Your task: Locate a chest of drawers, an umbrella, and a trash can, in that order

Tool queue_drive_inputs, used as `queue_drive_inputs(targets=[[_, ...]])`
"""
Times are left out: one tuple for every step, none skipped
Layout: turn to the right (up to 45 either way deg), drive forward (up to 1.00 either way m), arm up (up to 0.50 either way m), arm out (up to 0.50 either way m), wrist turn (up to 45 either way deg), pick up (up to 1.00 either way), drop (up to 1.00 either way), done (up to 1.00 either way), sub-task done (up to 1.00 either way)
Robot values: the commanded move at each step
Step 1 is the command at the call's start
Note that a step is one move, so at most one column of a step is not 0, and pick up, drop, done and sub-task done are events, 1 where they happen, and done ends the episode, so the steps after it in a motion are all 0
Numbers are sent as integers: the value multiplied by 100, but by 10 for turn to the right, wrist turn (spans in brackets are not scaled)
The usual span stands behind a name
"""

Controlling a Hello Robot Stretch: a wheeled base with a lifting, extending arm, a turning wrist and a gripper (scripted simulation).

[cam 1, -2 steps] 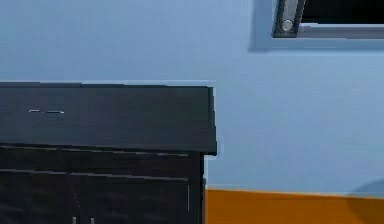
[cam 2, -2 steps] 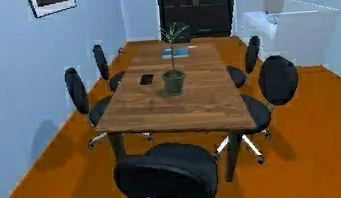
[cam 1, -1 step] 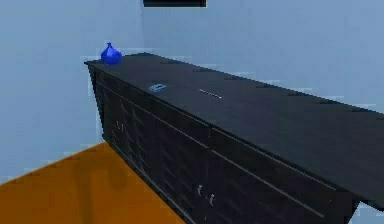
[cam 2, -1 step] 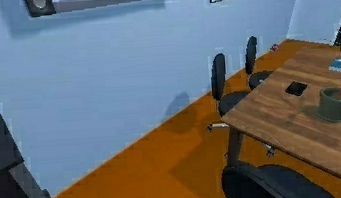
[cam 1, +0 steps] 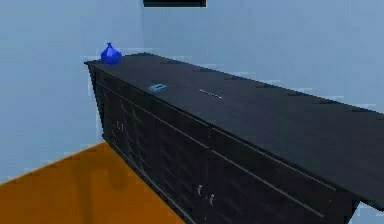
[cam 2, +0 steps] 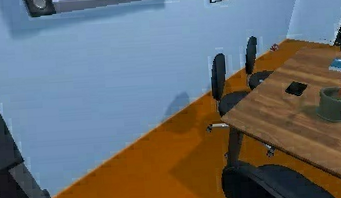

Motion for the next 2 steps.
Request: queue_drive_inputs(targets=[[-420, 0, 0, 0, 0, 0, 0, 0, 0], [0, 5, 0, 0, 0, 0, 0, 0, 0]])
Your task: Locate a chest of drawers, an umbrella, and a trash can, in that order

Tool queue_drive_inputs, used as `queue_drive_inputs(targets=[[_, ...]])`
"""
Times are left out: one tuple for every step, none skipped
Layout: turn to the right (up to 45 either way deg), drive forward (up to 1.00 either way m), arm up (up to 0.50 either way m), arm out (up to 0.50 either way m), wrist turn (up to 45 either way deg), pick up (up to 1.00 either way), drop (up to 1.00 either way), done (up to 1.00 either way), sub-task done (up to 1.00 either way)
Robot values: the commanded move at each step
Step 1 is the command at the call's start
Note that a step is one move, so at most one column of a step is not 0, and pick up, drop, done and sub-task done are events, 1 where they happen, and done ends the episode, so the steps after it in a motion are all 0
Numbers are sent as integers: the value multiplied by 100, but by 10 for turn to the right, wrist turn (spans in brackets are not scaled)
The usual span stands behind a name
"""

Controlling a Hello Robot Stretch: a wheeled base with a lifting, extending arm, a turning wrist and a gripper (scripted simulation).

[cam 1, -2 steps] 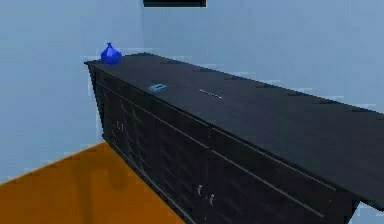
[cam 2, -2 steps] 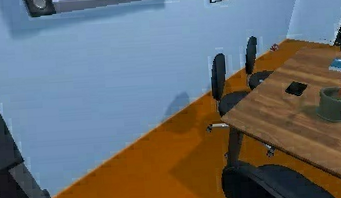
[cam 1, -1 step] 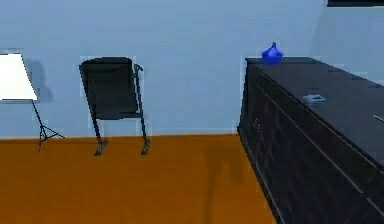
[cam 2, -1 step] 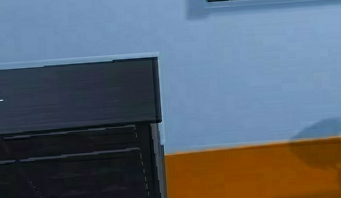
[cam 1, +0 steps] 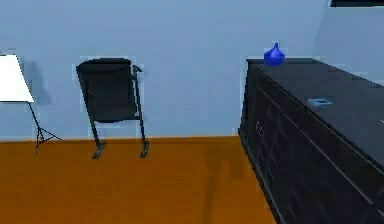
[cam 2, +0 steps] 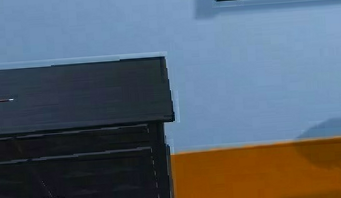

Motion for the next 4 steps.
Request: queue_drive_inputs(targets=[[-360, 0, 0, 0, 0, 0, 0, 0, 0], [0, 100, 0, 0, 0, 0, 0, 0, 0], [-60, 0, 0, 0, 0, 0, 0, 0, 0], [0, 50, 0, 0, 0, 0, 0, 0, 0]])
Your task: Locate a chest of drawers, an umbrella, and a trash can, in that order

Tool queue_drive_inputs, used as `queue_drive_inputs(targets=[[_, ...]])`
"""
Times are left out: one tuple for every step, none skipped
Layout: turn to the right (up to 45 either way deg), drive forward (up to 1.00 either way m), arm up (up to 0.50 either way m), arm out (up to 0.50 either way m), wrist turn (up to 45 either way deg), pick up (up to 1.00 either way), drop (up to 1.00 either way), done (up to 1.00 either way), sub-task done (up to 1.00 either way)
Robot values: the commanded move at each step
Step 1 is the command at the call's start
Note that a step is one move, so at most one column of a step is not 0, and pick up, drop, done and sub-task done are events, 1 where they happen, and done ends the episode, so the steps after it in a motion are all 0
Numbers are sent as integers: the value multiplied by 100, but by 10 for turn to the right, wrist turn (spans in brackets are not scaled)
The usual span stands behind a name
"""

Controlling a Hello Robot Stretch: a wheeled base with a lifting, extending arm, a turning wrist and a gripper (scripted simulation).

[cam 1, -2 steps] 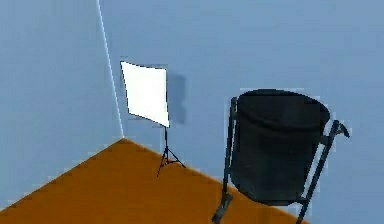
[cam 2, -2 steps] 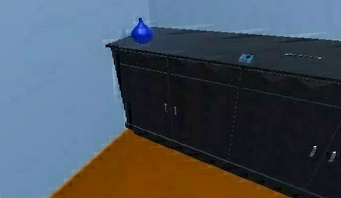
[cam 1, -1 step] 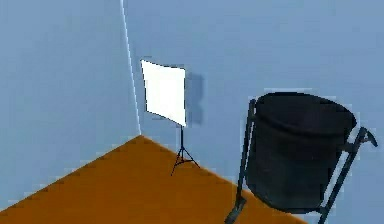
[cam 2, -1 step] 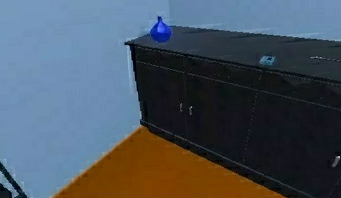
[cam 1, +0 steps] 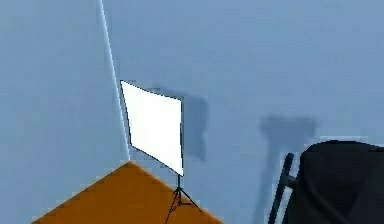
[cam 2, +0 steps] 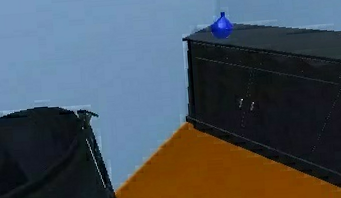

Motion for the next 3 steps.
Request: queue_drive_inputs(targets=[[0, 0, 0, 0, 0, 0, 0, 0, 100], [450, 0, 0, 0, 0, 0, 0, 0, 0], [0, 0, 0, 0, 0, 0, 0, 100, 0]])
